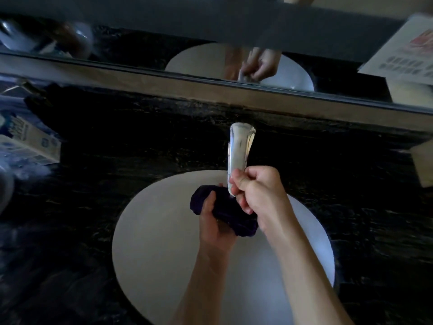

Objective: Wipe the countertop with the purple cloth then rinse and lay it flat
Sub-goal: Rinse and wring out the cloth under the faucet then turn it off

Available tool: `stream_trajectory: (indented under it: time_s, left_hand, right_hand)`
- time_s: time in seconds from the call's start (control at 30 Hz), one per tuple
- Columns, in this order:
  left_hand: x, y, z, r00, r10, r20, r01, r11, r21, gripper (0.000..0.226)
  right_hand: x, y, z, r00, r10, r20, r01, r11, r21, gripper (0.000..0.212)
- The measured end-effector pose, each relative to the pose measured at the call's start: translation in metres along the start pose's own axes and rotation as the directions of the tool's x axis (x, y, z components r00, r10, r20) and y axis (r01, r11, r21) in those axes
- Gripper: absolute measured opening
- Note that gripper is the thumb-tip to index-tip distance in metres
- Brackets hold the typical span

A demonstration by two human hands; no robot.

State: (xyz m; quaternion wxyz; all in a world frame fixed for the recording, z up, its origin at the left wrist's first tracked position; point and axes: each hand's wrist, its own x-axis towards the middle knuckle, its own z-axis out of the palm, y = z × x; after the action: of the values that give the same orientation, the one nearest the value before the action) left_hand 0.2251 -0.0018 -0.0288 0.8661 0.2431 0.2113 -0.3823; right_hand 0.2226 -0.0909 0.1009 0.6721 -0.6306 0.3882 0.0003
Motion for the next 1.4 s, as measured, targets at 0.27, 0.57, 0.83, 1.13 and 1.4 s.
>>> stream_trajectory:
  time_s: [0.27,0.57,0.83,1.13,1.4]
  left_hand:
    - [-0.011,0.007,0.003,0.982,0.034,-0.184,-0.067,0.982,-0.177,0.04]
    - [-0.033,0.001,-0.003,0.987,0.089,-0.135,-0.111,0.98,-0.164,0.03]
    - [-0.045,0.024,-0.021,0.966,0.23,-0.122,-0.206,0.962,0.179,0.032]
    - [-0.06,0.025,-0.022,0.877,0.438,-0.197,-0.287,0.807,0.516,0.033]
    - [-0.06,0.018,-0.032,0.942,0.125,0.312,-0.276,-0.238,0.931,0.067]
  right_hand:
    - [-0.001,0.057,-0.014,0.899,-0.103,-0.425,0.186,0.97,0.159,0.026]
    - [-0.012,0.118,0.014,0.944,0.247,0.219,-0.317,0.494,0.81,0.058]
    - [-0.016,0.126,0.02,0.94,0.338,0.042,-0.196,0.437,0.878,0.041]
    - [-0.028,0.13,0.029,0.957,0.28,-0.077,-0.12,0.624,0.772,0.03]
    - [-0.031,0.115,0.027,0.99,0.132,-0.054,-0.095,0.894,0.438,0.056]
